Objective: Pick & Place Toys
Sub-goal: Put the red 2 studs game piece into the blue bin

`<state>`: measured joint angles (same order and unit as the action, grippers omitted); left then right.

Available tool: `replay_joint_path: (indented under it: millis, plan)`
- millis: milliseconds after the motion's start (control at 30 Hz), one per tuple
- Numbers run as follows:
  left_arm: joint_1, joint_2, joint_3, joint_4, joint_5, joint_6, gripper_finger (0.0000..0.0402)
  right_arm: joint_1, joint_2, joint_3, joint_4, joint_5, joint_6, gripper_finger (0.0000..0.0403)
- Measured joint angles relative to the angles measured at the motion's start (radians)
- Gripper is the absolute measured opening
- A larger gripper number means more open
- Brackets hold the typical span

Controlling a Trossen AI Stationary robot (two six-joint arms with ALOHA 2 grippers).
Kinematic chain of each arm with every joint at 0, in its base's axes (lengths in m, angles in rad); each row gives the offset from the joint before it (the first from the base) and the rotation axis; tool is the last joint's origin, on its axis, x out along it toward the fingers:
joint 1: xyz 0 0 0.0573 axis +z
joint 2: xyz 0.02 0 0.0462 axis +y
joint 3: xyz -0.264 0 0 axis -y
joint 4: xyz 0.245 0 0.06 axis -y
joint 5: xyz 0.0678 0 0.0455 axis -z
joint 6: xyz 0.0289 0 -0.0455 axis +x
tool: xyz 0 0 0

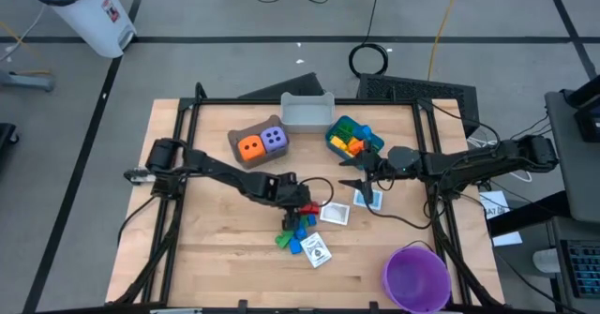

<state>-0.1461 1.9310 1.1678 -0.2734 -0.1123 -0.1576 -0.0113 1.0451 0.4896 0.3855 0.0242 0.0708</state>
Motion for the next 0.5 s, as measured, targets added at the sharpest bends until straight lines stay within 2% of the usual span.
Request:
replay_joint_path:
  millis: [267, 500]
  plan:
    - [0.017, 0.028, 0.0, 0.041, -0.001, 0.055, 0.0293, 0.0, 0.0, 0.0, -0.003, 0.0, 0.0, 0.0254]
    - [0.024, 0.023, 0.0, 0.078, -0.002, 0.118, 0.0253, 0.0, 0.0, 0.0, -0.007, 0.0, 0.0, 0.0254]
